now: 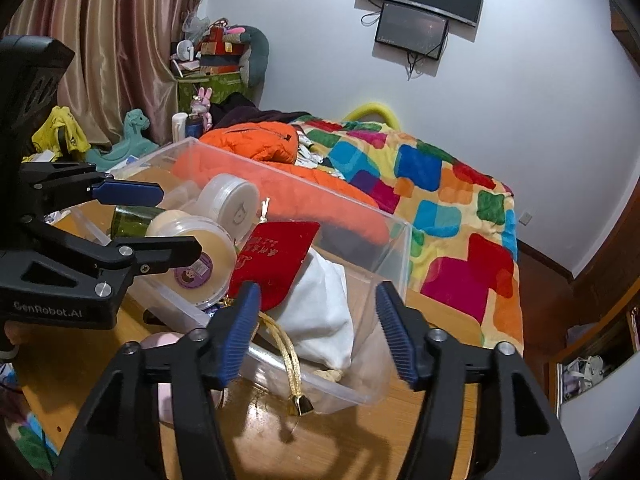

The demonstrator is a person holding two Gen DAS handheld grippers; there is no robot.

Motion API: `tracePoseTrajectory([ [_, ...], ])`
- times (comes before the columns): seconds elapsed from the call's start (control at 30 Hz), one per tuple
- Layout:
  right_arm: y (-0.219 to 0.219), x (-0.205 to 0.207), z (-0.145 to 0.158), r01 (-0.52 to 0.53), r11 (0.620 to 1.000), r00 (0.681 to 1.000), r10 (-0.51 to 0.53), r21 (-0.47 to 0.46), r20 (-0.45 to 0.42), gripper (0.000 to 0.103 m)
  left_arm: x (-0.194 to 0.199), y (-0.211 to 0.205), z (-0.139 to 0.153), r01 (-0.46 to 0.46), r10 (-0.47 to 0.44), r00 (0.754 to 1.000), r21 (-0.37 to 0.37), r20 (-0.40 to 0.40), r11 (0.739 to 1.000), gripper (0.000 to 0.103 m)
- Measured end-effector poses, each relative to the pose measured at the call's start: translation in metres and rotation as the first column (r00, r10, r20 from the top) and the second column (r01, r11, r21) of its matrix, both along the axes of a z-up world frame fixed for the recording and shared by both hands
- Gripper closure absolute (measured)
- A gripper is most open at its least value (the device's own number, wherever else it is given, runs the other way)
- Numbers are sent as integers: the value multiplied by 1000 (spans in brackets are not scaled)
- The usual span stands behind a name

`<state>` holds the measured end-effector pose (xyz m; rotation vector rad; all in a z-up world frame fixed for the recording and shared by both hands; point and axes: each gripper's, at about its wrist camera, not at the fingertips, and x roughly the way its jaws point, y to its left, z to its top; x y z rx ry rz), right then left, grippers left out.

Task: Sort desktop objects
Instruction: 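Open both grippers to drop the jar and seashell into the box, then move the right gripper to the pink round container while the left approaches the green tile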

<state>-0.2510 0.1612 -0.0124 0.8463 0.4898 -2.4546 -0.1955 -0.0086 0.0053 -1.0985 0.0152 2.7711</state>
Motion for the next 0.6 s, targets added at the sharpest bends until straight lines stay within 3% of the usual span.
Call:
tracePoseTrajectory([
  [0.07,1,3,1,-3,1000,1000,3,-7,-1,45,2,-2,3,-3,3,1000,7,-1,1000,28],
  [0.17,3,5,2,15,1000,1000,-15,-3,-17,33,6,-4,5,-5,5,1000,24,10,1000,25],
  [0.33,7,13,10,18,1000,999,-19,-22,-37,32,14,-7,10,-18,18,1000,39,8,999,18],
  [0.4,7,16,13,26,999,999,-27,-18,-47,22,18,-9,13,-24,24,1000,41,3,999,15],
  [0.6,8,30,21,28,999,997,-30,-17,-76,21,33,-13,20,-50,50,998,14,-28,999,10],
])
